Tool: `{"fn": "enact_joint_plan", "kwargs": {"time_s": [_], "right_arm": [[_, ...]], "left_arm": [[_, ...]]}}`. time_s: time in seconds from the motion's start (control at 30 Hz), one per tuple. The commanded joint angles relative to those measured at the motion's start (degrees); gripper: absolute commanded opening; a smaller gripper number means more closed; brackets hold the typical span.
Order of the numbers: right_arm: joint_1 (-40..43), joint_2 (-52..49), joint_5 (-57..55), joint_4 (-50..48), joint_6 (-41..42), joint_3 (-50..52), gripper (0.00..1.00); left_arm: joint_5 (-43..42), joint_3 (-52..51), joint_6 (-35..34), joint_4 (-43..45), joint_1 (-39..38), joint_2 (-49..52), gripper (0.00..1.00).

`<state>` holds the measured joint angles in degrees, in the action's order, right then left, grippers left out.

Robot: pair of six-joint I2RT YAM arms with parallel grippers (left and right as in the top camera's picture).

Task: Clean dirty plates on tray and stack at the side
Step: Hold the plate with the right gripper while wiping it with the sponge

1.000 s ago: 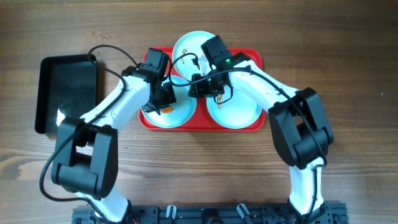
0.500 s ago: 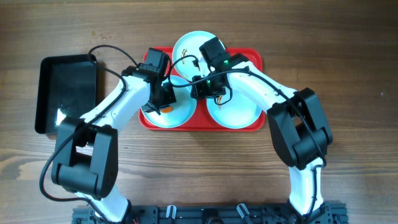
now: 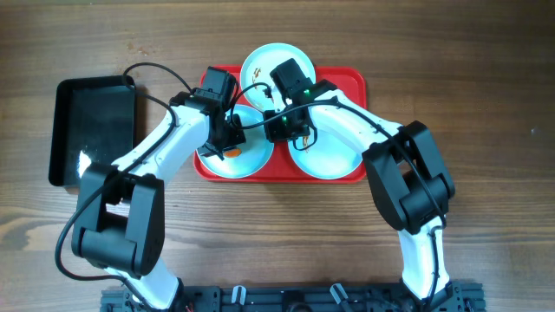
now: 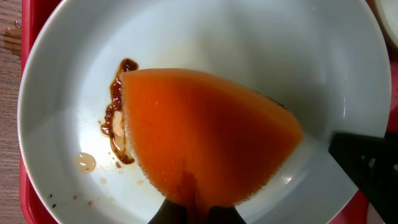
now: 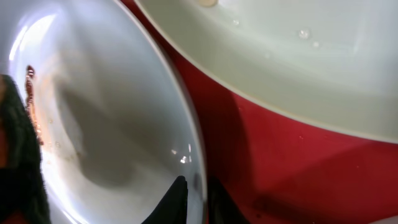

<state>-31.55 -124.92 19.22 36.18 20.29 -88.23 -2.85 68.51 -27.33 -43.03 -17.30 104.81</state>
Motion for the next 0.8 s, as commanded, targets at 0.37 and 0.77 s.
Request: {"fn": "enact_joint_plan", "kwargs": {"time_s": [0.37,0.77], "right_arm": [[-0.1,-2.6,-2.8,2.4,0.7,0.6,0.11],[-0.1,-2.6,-3.2,4.4,0.7,0.6,0.04]], "left_arm": [[-1.4,-0.1,-3.2,0.4,-0.1,0.3,0.04],[-5.6,-0.1,-7.0,4.1,-1.4,0.3,0.04]]}}
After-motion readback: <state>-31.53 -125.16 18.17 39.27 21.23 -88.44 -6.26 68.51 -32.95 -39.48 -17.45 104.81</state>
